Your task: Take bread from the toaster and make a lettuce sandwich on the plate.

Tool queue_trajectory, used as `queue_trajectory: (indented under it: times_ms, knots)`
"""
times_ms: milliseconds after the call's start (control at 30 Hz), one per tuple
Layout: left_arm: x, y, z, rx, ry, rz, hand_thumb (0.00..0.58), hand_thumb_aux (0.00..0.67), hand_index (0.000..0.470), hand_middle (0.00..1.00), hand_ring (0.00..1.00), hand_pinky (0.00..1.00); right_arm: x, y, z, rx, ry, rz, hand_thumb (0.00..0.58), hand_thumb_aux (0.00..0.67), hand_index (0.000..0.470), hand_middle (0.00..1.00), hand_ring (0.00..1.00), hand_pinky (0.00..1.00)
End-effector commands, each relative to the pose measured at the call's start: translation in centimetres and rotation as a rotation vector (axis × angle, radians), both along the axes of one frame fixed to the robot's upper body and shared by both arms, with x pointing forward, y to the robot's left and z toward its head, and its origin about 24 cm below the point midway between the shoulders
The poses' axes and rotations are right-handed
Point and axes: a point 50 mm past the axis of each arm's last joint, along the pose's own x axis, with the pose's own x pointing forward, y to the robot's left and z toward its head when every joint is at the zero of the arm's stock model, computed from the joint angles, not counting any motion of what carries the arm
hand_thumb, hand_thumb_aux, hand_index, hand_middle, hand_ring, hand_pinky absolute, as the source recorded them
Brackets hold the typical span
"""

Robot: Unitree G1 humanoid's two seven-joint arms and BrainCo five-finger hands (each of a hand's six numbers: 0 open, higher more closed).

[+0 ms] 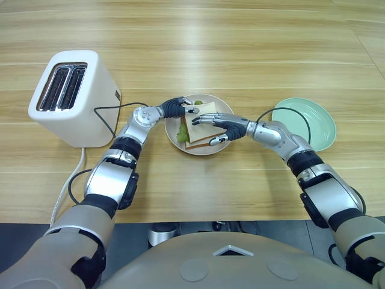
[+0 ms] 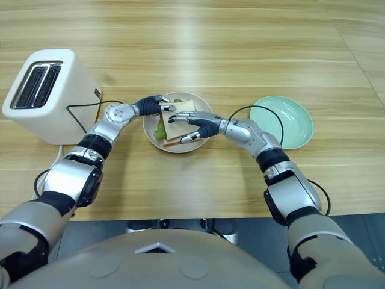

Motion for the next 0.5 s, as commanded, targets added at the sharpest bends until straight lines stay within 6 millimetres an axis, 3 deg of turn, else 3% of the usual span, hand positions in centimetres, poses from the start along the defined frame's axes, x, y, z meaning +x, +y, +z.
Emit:
queue_trajectory:
  times_ms: [33, 267, 400, 500]
  knots:
    - [1.9, 0.0, 4.8, 0.094, -0.331, 0.018, 0.0, 0.0, 0.0, 1.0, 1.0, 1.0, -2.2, -1.2, -4.2, -0.189, 0.177, 0.029, 0.0, 0.0, 0.0, 0.0, 0.0, 0.0]
    - [2.6, 1.1, 12.1, 0.397, -0.952, 0.141, 0.0, 0.0, 0.0, 1.0, 1.0, 1.0, -2.3, -1.4, -4.0, -0.166, 0.169, 0.021, 0.0, 0.0, 0.0, 0.0, 0.0, 0.0]
    - [1.7, 1.6, 14.2, 0.525, -1.162, 0.201, 0.0, 0.0, 0.0, 1.0, 1.0, 1.0, -2.3, -1.4, -3.9, -0.154, 0.164, 0.018, 0.0, 0.0, 0.0, 0.0, 0.0, 0.0]
    - [0.9, 1.3, 14.8, 0.521, -1.223, 0.211, 0.0, 0.0, 0.0, 1.0, 1.0, 1.0, -2.3, -1.5, -3.9, -0.153, 0.165, 0.015, 0.0, 0.0, 0.0, 0.0, 0.0, 0.0]
